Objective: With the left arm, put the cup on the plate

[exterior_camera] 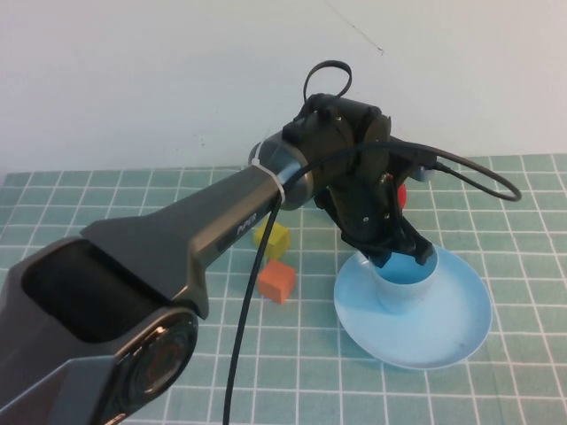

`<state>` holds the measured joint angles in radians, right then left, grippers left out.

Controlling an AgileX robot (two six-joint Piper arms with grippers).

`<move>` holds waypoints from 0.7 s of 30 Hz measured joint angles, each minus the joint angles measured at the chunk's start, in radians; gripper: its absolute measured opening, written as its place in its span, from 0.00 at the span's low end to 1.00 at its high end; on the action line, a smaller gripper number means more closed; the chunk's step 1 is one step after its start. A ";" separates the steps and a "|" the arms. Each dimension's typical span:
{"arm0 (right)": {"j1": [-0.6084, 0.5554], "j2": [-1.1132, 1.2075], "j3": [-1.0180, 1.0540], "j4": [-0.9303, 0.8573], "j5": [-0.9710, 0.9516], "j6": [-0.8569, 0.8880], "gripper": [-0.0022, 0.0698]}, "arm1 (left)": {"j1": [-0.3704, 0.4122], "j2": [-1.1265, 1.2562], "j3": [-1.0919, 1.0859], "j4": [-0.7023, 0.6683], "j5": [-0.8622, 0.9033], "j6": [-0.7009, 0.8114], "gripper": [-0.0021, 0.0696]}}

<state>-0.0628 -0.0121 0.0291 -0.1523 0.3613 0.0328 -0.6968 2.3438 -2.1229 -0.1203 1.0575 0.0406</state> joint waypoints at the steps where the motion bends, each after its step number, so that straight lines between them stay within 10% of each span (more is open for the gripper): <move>1: 0.000 0.000 0.000 0.000 0.000 0.000 0.03 | -0.002 0.000 -0.002 0.000 0.000 0.006 0.07; 11: 0.000 0.000 0.000 0.000 0.000 0.000 0.03 | -0.014 0.028 -0.108 0.031 0.050 -0.001 0.66; 16: 0.000 0.000 0.000 0.000 0.000 0.000 0.03 | -0.016 0.025 -0.262 0.140 0.140 -0.078 0.64; 21: 0.000 0.000 0.000 0.000 0.000 0.000 0.03 | -0.016 -0.027 -0.330 0.239 0.180 -0.132 0.33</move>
<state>-0.0628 -0.0121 0.0291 -0.1523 0.3613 0.0328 -0.7129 2.3165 -2.4525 0.1189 1.2371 -0.0910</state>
